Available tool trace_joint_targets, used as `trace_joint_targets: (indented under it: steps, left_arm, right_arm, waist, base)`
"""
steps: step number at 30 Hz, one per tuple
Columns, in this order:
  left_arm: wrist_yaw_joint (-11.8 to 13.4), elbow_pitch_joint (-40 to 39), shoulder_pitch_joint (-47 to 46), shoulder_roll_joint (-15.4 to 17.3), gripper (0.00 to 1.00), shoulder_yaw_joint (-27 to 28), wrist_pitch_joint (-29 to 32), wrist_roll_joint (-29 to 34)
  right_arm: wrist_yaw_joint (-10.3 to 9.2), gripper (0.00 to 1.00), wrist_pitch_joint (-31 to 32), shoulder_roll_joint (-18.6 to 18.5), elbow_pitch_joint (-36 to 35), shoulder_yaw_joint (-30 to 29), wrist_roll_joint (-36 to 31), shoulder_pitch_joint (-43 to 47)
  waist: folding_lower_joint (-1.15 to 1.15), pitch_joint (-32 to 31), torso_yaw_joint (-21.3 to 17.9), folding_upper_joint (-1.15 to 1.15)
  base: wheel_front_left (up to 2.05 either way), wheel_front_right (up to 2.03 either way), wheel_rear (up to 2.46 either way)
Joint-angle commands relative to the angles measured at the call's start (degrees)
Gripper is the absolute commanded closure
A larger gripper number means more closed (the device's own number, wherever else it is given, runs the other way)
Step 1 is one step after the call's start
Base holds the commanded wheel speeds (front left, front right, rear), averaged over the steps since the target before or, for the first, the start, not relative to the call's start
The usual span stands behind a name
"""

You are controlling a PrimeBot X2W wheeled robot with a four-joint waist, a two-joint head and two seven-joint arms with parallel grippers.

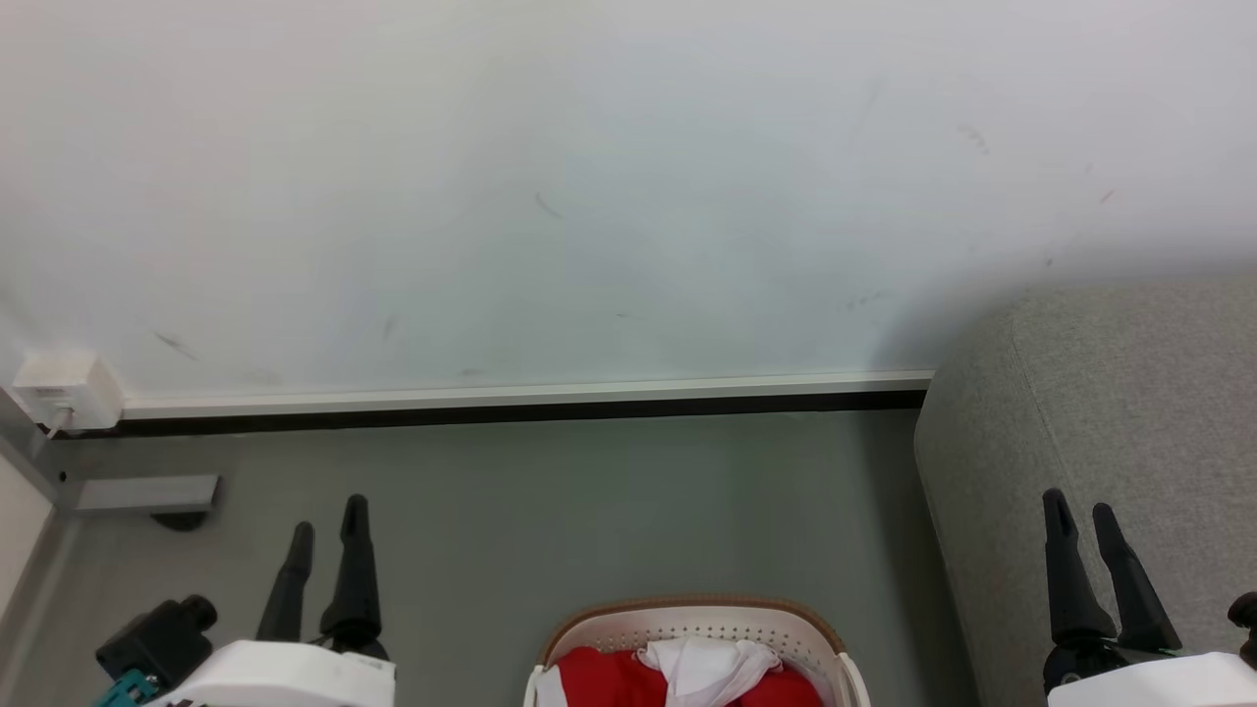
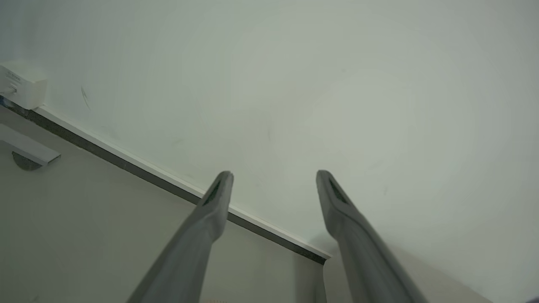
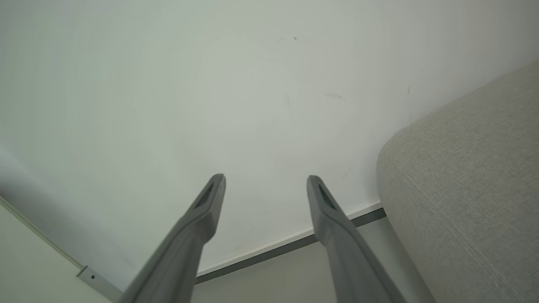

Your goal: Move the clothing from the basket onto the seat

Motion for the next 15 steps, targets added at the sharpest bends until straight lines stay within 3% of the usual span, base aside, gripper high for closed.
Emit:
trace_joint_targets:
  steps: [1, 15]
  left_arm:
    - [0.2, -0.6, -0.4, 0.5, 0.00, -0.1, -0.8, 2.2]
    - [1.4, 0.2, -0.2, 0.6, 0.00, -0.9, -2.9, 11.6]
  right_arm:
    - [-0.05, 0.00, -0.4, 0.0, -0.5, -0.6, -2.1, -1.0]
    - [-0.07, 0.00, -1.2, 0.6, 0.5, -0.7, -13.7, -0.9]
  waist:
    - [0.00, 0.0, 0.0, 0.00]
    - [0.00, -0.4, 0.0, 0.00]
  base:
    - [0.00, 0.00, 0.00]
    - [0.00, 0.00, 0.00]
